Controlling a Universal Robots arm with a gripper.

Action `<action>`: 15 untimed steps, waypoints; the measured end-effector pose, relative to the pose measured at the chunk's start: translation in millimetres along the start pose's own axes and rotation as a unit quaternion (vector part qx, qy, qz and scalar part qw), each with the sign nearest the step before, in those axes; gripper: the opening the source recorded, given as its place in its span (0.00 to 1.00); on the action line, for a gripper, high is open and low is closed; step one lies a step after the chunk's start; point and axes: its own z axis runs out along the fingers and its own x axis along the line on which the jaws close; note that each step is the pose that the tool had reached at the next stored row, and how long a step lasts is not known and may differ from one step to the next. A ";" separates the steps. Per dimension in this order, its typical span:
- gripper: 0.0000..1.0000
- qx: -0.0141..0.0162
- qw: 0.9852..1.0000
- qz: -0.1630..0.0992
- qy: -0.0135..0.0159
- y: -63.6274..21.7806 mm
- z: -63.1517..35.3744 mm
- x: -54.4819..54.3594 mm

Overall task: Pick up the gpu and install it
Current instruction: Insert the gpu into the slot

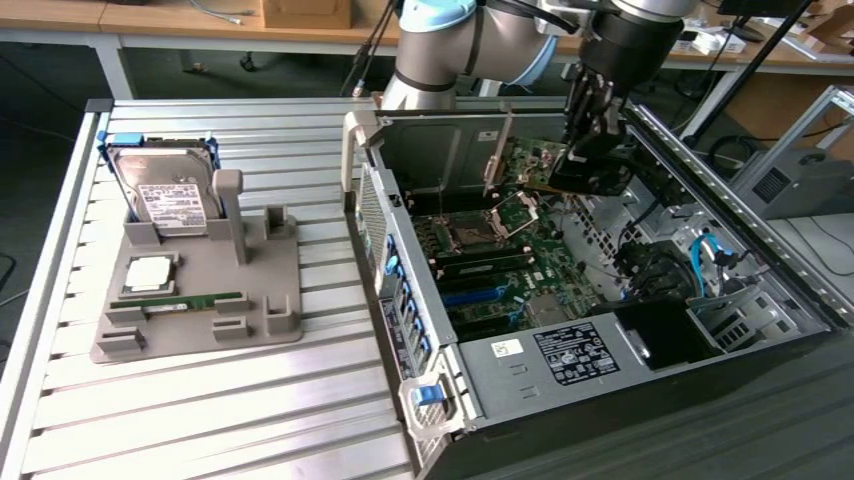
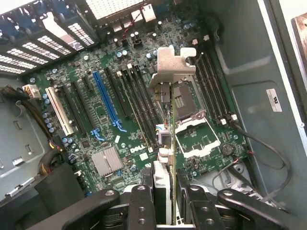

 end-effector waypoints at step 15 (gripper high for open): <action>0.30 -0.002 0.999 -0.054 -0.001 0.0 0.4 0.0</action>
